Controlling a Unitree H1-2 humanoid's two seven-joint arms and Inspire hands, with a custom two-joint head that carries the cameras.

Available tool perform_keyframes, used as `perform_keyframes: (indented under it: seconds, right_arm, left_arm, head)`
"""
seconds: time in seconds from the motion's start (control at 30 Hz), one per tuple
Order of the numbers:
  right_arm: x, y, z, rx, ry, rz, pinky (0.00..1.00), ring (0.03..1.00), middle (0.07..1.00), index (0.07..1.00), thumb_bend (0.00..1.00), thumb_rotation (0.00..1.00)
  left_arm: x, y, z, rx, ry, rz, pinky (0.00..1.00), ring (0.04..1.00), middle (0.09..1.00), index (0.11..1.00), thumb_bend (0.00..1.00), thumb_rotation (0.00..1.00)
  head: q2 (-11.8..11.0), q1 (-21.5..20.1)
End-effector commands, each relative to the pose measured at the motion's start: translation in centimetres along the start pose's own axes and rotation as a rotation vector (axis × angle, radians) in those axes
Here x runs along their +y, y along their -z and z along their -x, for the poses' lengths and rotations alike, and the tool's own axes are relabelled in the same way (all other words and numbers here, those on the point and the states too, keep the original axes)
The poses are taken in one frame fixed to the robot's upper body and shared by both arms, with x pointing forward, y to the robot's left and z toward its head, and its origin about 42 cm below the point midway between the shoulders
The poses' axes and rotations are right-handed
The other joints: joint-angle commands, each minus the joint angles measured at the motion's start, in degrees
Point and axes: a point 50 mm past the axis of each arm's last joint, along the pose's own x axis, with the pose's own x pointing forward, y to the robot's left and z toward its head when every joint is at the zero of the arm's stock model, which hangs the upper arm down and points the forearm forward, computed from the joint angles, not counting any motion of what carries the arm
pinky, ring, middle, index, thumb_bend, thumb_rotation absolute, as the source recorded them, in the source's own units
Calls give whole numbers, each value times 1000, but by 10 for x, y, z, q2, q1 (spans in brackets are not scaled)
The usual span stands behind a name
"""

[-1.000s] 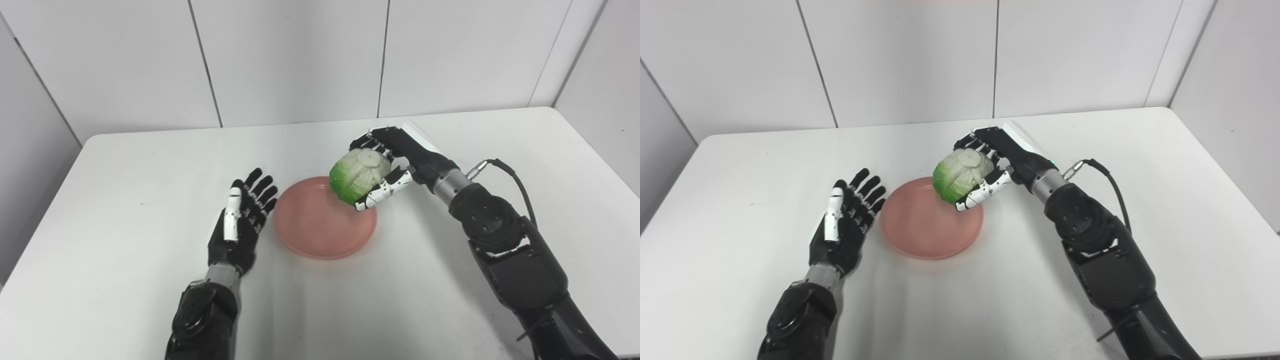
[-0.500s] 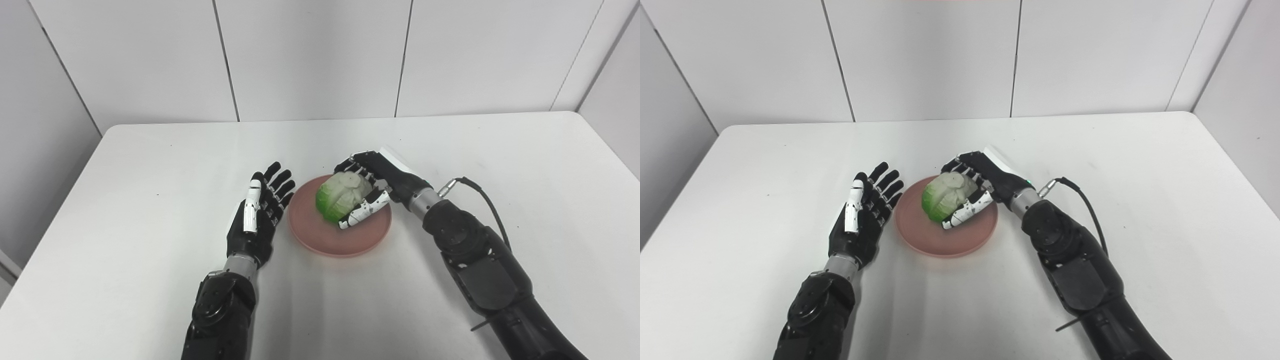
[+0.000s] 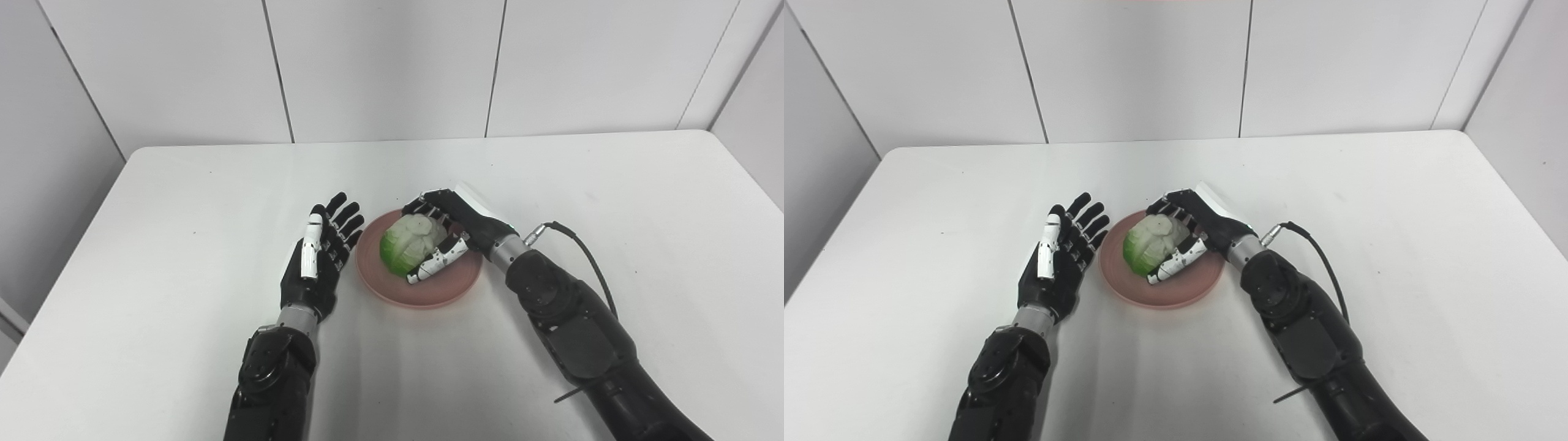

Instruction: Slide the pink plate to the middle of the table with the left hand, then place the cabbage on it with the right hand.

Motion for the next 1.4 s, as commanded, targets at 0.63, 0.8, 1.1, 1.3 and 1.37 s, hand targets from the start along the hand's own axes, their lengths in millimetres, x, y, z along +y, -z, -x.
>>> perform_keyframes:
  seconds: [0.63, 0.8, 1.1, 1.3, 1.37]
  right_arm:
    - [-22, -37, -1, -101, -68, 159, 679, 750, 783, 793, 858, 245]
    - [-29, -43, 1, -77, -101, 194, 715, 829, 877, 890, 926, 440]
    - [-45, -55, 6, -118, -72, 165, 761, 866, 914, 931, 978, 526]
    - [-58, -65, 12, -167, -17, 169, 770, 880, 940, 970, 1000, 598]
    - [-63, -69, 16, -191, 12, 173, 819, 905, 951, 991, 1000, 611]
  left_arm:
    - [2, 9, 2, 90, -16, 11, 893, 893, 890, 877, 378, 1000]
    - [2, 9, 2, 87, -18, 13, 891, 893, 891, 876, 381, 1000]
    - [3, 8, 2, 82, -23, 8, 889, 888, 883, 867, 391, 1000]
    - [2, 4, 5, 64, -39, 5, 874, 875, 869, 853, 376, 1000]
    - [1, 1, 7, 54, -39, -9, 881, 881, 879, 864, 381, 1000]
  head:
    - [5, -3]
    - [5, -3]
    - [3, -7]
    - [1, -10]
    - [1, -10]
